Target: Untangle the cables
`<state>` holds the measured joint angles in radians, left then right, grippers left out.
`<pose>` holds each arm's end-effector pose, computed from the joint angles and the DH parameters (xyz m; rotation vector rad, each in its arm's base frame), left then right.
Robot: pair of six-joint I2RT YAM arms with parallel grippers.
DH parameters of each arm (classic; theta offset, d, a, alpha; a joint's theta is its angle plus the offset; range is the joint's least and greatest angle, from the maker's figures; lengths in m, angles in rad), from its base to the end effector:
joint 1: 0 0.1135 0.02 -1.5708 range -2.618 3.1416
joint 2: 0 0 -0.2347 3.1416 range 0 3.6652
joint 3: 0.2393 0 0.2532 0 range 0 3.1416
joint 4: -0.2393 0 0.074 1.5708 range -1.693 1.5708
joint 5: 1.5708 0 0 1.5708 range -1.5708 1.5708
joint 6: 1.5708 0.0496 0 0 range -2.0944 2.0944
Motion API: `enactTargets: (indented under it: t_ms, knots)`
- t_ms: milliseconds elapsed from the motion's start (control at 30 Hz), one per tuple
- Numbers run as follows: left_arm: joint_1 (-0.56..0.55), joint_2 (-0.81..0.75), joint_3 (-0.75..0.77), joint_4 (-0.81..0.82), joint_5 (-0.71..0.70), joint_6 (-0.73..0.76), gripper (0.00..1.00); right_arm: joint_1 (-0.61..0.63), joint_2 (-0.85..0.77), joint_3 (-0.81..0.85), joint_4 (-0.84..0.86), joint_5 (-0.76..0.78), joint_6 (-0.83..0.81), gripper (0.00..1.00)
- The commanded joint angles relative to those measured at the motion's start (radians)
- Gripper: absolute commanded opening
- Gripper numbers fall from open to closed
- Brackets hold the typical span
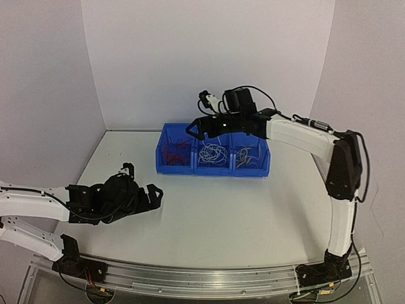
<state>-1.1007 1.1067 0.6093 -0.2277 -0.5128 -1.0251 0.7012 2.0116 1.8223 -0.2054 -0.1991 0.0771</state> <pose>0.1338 -0.2096 0.1810 -0.1791 2.2450 -0.5942 0.3652 0.3212 0.2913 -0.7483 1.8816 0.6978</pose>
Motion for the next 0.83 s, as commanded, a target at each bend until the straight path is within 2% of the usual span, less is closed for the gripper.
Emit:
enactTargets:
  t_ms: [0, 67, 233, 400, 600, 800]
  knots:
    - [0.000, 0.056, 0.100, -0.105, -0.040, -0.080, 1.00, -0.020, -0.327, -0.355, -0.041, 0.186, 0.082, 0.92]
    - [-0.001, 0.070, 0.110, -0.135, -0.044, -0.115, 1.00, -0.040, -0.472, -0.510, -0.084, 0.264, 0.131, 0.92]
    - [0.001, 0.096, 0.133, -0.225, -0.042, -0.195, 1.00, -0.148, -0.707, -0.815, -0.276, 0.303, 0.268, 0.94]
    - [-0.001, 0.135, 0.151, -0.304, -0.022, -0.261, 1.00, -0.194, -0.955, -1.082, -0.332, 0.431, 0.384, 0.95]
    - [-0.002, 0.180, 0.169, -0.320, 0.022, -0.264, 1.00, -0.194, -1.199, -1.238, -0.343, 0.477, 0.463, 0.96]
    - [-0.002, 0.176, 0.173, -0.304, 0.026, -0.230, 1.00, -0.194, -1.241, -1.267, -0.351, 0.476, 0.495, 0.97]
